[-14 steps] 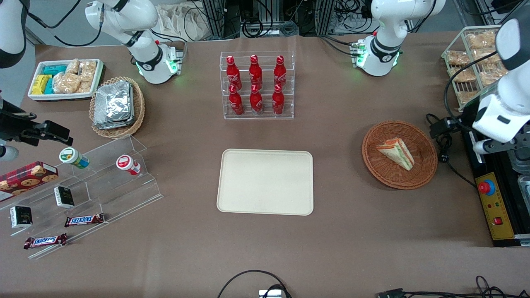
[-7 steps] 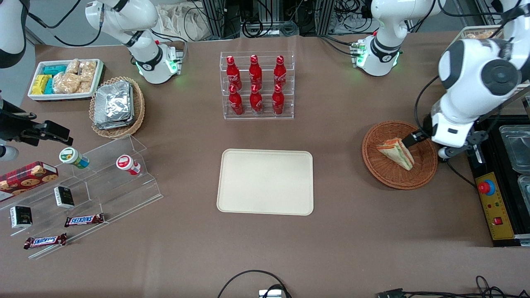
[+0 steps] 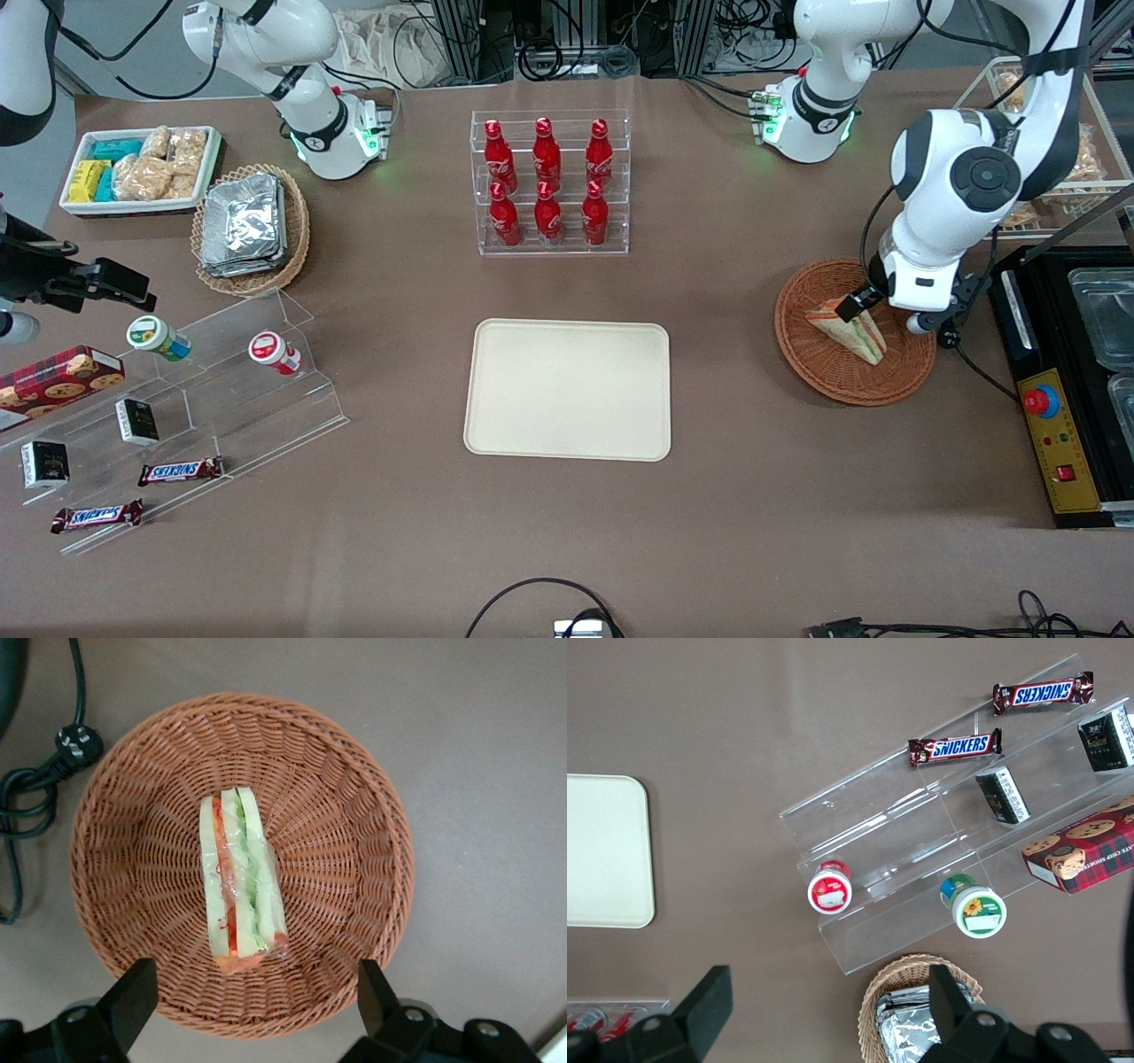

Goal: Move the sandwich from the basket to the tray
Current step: 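Lower the open left gripper over the sandwich wedge in the basket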

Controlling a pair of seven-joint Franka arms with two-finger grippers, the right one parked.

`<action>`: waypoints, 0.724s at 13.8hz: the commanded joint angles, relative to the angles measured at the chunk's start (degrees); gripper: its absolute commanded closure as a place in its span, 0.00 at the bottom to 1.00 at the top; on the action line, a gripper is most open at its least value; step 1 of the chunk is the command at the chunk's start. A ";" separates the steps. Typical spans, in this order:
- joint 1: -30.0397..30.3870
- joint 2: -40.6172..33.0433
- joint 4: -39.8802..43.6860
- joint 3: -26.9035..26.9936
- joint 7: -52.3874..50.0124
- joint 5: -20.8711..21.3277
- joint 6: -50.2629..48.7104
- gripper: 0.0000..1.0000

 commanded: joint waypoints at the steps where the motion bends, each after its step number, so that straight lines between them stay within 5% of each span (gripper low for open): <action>1: 0.61 -1.57 -5.10 -0.02 -1.78 0.97 5.64 0.00; 10: 1.93 2.65 -8.63 0.33 -2.66 1.67 14.00 0.00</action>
